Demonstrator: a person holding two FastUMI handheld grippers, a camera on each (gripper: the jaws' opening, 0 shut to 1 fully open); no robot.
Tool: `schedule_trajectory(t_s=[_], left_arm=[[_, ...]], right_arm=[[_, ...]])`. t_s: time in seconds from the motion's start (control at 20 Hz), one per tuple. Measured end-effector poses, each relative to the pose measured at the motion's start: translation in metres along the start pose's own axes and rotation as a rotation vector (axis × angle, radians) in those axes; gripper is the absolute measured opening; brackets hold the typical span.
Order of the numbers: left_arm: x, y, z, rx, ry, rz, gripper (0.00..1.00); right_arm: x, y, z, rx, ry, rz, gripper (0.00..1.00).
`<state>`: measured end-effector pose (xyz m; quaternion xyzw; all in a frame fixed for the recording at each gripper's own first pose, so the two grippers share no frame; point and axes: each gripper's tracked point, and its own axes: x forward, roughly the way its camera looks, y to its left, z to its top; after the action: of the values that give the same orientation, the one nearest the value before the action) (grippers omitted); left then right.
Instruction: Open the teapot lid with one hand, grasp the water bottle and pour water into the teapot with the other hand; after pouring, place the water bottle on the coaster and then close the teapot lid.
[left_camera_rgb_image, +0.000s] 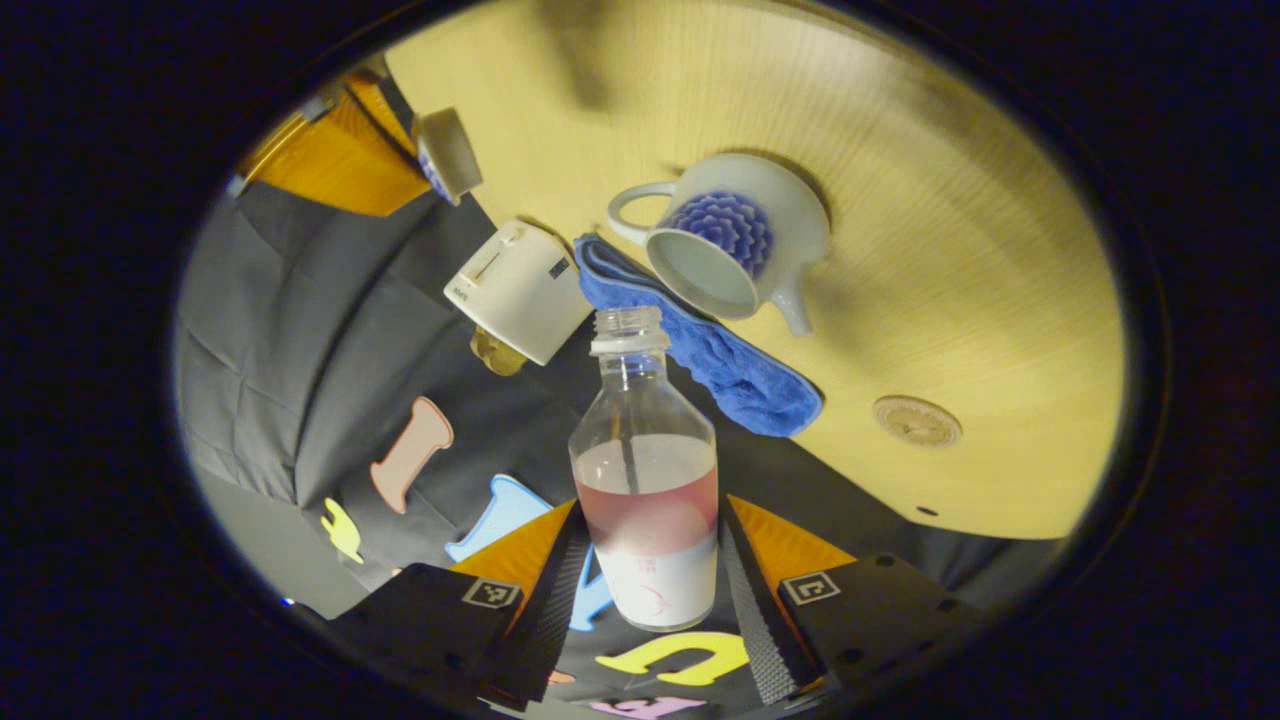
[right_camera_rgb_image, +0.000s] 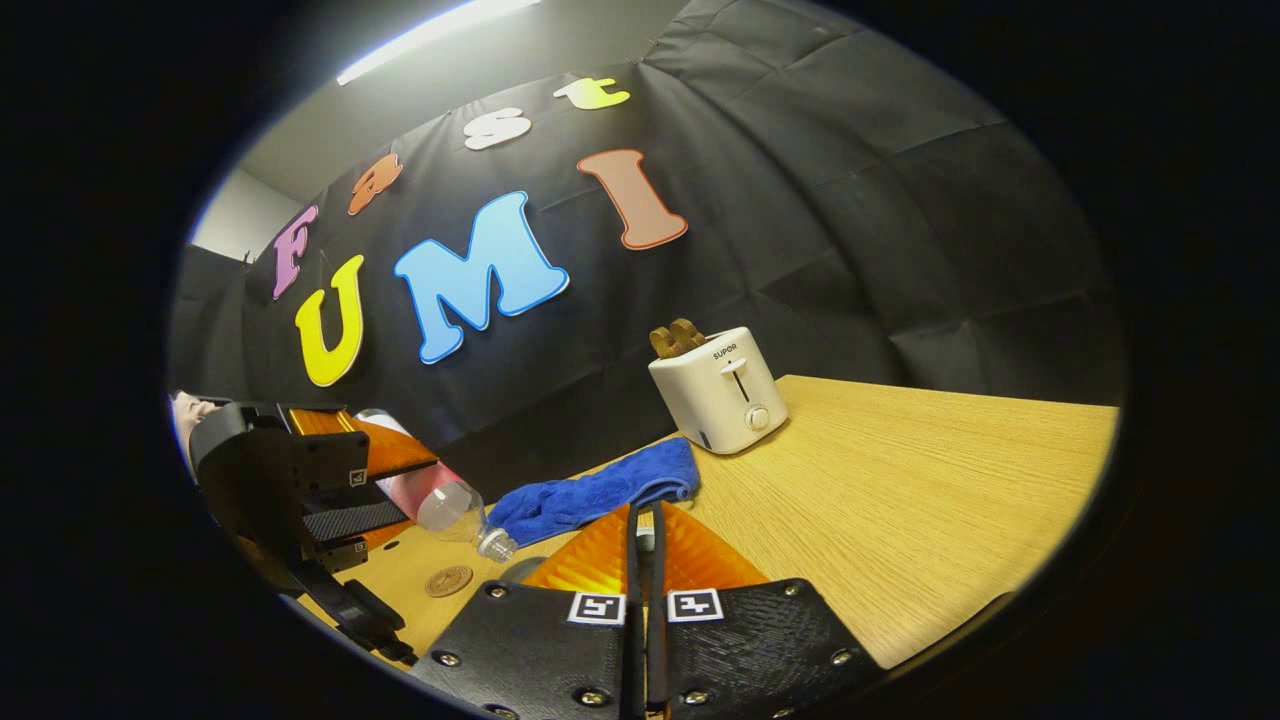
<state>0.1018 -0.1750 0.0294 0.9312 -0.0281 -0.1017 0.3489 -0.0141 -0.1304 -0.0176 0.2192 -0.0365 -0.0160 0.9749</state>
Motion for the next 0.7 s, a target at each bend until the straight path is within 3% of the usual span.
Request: schedule_trajectory(t_s=[0.2,0.4,0.7], left_arm=[[0.001,-0.018,-0.013,-0.184,-0.004,-0.009,0.87],[0.006,-0.043,-0.023,-0.518,-0.011,-0.035,0.88],[0.017,-0.087,-0.042,-1.001,0.027,-0.025,0.87]], right_arm=[[-0.001,-0.015,0.004,-0.017,-0.017,-0.038,0.01],[-0.002,-0.021,0.001,0.005,-0.006,-0.056,0.01],[0.001,-0.015,-0.004,-0.059,0.004,-0.053,0.01]])
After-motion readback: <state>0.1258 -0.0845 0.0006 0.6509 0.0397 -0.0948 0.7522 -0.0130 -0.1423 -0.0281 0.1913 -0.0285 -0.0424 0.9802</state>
